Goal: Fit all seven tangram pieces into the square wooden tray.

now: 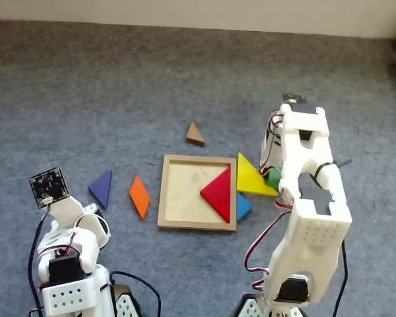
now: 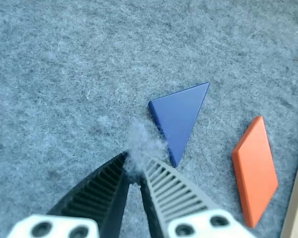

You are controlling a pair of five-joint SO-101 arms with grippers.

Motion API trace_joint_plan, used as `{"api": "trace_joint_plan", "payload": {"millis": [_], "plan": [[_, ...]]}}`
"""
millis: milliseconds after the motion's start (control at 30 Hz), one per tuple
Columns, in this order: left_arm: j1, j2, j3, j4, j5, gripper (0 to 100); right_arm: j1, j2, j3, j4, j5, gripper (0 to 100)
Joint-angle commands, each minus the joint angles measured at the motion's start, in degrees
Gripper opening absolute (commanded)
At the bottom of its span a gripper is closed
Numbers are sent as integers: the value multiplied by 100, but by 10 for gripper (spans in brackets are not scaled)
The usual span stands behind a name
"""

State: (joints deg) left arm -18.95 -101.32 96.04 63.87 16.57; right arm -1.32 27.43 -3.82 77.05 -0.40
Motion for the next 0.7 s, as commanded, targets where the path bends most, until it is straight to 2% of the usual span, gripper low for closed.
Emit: {"api": "trace_joint_plan", "payload": {"millis": [0,200,367,533,667], "plan": [[-75,-136,119,-44,44,6,31,-145,-295,224,9,76],[-75,-136,119,-44,44,6,40,-936,-277,224,9,76],[-75,-136,119,-44,44,6,-48,-1666,400,31,18,76],[-75,-136,119,-44,44,6,-549,-2457,1095,-110,466,76],[-75,-136,119,-44,44,6,-1156,-3046,1763,-321,527,76]]}}
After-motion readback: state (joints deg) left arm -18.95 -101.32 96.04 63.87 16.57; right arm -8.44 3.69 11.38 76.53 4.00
